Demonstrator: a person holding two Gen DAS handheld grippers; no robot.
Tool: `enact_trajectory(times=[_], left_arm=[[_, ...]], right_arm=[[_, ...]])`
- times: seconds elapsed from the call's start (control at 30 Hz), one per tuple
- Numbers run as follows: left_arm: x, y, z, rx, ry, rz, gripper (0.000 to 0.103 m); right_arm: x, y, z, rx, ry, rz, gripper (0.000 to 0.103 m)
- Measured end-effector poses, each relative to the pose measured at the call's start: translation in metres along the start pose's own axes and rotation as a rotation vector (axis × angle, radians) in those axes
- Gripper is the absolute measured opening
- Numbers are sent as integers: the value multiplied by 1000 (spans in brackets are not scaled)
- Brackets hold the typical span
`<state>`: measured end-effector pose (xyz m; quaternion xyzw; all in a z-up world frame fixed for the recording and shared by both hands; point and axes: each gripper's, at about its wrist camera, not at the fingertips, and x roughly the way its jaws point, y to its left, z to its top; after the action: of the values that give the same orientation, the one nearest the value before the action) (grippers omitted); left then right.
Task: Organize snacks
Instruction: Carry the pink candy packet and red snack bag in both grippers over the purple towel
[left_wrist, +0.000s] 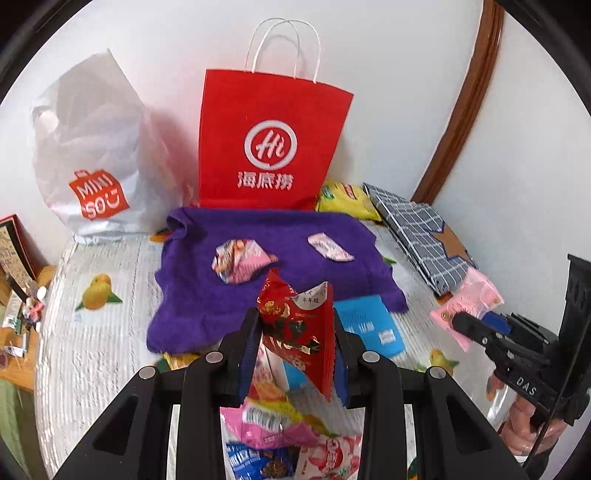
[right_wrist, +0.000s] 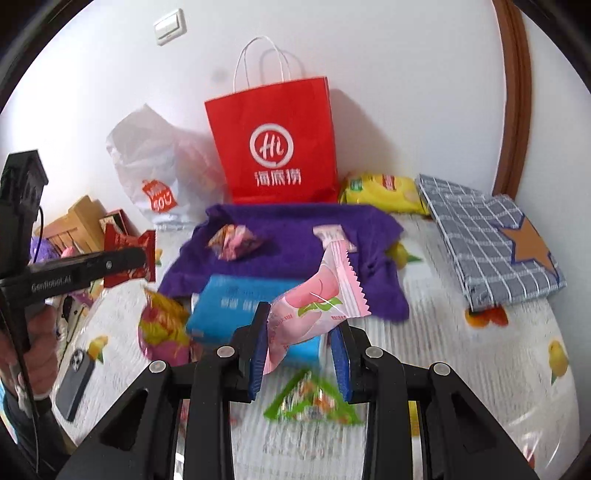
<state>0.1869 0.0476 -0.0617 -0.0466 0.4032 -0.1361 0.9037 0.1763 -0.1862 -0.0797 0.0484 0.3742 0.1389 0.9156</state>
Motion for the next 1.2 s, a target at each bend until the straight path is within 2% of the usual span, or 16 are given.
enact_trajectory(times=[0.2,0.67,0.87,1.03,1.2], left_arm=[[3,2,34,7,-39,59,32],[50,33,106,-46,-51,124,32],[79,48,125,-56,-31,157,32],[109,61,127,-53,0,180,32],[145,82,119,-75,93,207,32]], right_arm=[[20,-4,46,-30,-26,-67,31],[77,-12,131,-47,-63,-44,31],[108,-26,148,-46,-49,-54,31],[143,-36,146,-35,-1,-44,31],[176,-43,138,-55,77,-62,31]])
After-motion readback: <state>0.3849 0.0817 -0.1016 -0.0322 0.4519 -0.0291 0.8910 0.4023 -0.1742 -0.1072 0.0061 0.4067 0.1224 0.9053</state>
